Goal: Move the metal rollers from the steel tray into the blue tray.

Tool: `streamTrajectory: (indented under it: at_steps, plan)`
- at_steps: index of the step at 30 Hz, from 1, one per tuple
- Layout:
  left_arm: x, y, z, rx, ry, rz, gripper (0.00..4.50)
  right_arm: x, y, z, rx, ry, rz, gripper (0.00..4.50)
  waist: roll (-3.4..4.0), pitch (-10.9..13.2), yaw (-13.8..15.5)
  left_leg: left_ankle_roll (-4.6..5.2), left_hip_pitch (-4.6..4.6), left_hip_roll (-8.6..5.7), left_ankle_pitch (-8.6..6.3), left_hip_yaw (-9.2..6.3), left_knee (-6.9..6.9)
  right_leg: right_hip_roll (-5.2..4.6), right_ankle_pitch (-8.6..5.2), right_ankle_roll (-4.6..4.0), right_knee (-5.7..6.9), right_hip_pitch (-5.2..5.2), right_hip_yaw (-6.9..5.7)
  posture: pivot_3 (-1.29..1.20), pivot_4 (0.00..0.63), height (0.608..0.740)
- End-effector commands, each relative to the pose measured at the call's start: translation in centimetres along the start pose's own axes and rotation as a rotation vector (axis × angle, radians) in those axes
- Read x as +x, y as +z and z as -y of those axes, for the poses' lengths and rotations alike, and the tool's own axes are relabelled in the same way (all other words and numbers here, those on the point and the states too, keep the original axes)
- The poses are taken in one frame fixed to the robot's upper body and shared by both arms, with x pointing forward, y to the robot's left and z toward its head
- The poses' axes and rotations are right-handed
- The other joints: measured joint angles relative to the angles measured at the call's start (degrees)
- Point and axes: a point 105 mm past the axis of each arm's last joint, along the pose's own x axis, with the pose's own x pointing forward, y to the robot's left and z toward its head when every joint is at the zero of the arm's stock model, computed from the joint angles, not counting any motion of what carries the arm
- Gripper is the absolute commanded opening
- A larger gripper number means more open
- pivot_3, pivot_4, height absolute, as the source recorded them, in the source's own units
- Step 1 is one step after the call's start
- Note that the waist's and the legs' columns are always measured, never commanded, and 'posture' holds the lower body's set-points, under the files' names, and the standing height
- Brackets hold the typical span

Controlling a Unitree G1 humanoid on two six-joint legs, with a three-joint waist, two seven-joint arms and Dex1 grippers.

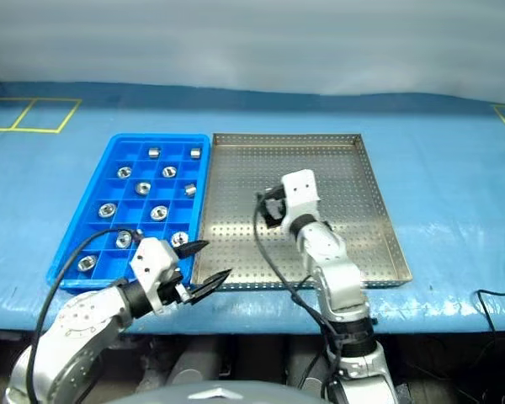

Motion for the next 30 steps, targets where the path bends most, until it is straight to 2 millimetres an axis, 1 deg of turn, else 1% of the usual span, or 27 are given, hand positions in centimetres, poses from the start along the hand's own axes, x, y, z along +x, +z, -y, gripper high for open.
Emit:
streamTrajectory:
  at_steps: [1, 4, 7, 9, 14, 16, 19, 23, 30]
  plan:
    - [0.6, 0.5, 0.5, 0.008, -0.058, 0.023, 4.02, -1.7, 0.6, 2.3, 0.015, -0.126, 0.019, 4.47, 0.0, 0.0, -0.8, 0.0, 0.01, 0.01, 0.0, 0.01, 0.0, 0.03, 0.0, 0.0, 0.02, 0.0, 0.02, 0.03, 0.15, 0.74]
    - [1.0, 0.6, 0.5, 0.015, -0.075, 0.025, 4.02, -2.8, -0.6, 3.0, 0.066, -0.173, -0.026, 4.47, 0.02, 0.0, -1.6, 0.0, 0.05, 0.03, 0.0, 0.04, 0.0, 0.06, 0.0, 0.0, 0.06, 0.0, 0.07, 0.02, 0.15, 0.74]
    - [1.2, 0.6, 0.4, 0.027, -0.085, 0.02, 4.02, -3.7, -2.2, 2.7, 0.111, -0.177, -0.084, 4.47, 0.02, 0.0, -2.0, 0.0, 0.08, 0.1, 0.0, 0.04, 0.0, 0.24, 0.0, 0.01, 0.07, 0.01, 0.23, 0.01, 0.15, 0.74]
    - [1.3, 0.5, 0.4, 0.031, -0.089, 0.016, 4.02, -3.9, -2.9, 2.3, 0.125, -0.167, -0.109, 4.47, 0.02, 0.0, -2.5, 0.0, 0.09, 0.13, 0.0, 0.04, 0.0, 0.3, -0.01, 0.01, 0.07, 0.0, 0.32, 0.0, 0.15, 0.74]
    - [1.5, 0.4, 0.5, 0.038, -0.095, 0.007, 4.02, -3.8, -4.1, 1.1, 0.154, -0.133, -0.146, 4.47, 0.02, 0.0, -3.1, 0.01, 0.14, 0.13, 0.0, 0.13, 0.02, 0.31, 0.01, 0.06, 0.07, 0.0, 0.46, 0.0, 0.15, 0.74]
    - [1.6, 0.5, 0.5, 0.039, -0.099, 0.009, 4.02, -3.5, -4.6, 1.1, 0.153, -0.139, -0.152, 4.47, 0.02, 0.0, -3.0, 0.01, 0.14, 0.13, 0.0, 0.15, 0.02, 0.31, 0.01, 0.07, 0.07, -0.01, 0.47, 0.0, 0.15, 0.74]
    - [1.9, 0.6, 0.7, 0.039, -0.107, 0.012, 4.02, -3.0, -5.4, 1.9, 0.125, -0.178, -0.169, 4.47, 0.02, 0.0, -3.0, 0.0, 0.13, 0.13, 0.0, 0.15, 0.02, 0.31, 0.01, 0.07, 0.07, -0.01, 0.48, 0.0, 0.15, 0.74]
    - [2.0, 0.7, 0.8, 0.04, -0.107, 0.015, 4.02, -2.4, -5.3, 2.2, 0.158, -0.186, -0.152, 4.47, 0.0, 0.0, -3.3, 0.01, 0.15, 0.12, 0.0, 0.2, 0.05, 0.32, 0.04, 0.12, 0.06, 0.0, 0.54, 0.01, 0.15, 0.74]
    - [1.9, 0.7, 0.8, 0.035, -0.099, 0.015, 4.02, -2.1, -5.3, 2.3, 0.14, -0.178, -0.156, 4.47, 0.0, 0.0, -3.4, 0.03, 0.19, 0.13, 0.02, 0.3, 0.18, 0.32, 0.11, 0.22, 0.11, 0.03, 0.65, 0.03, 0.15, 0.74]
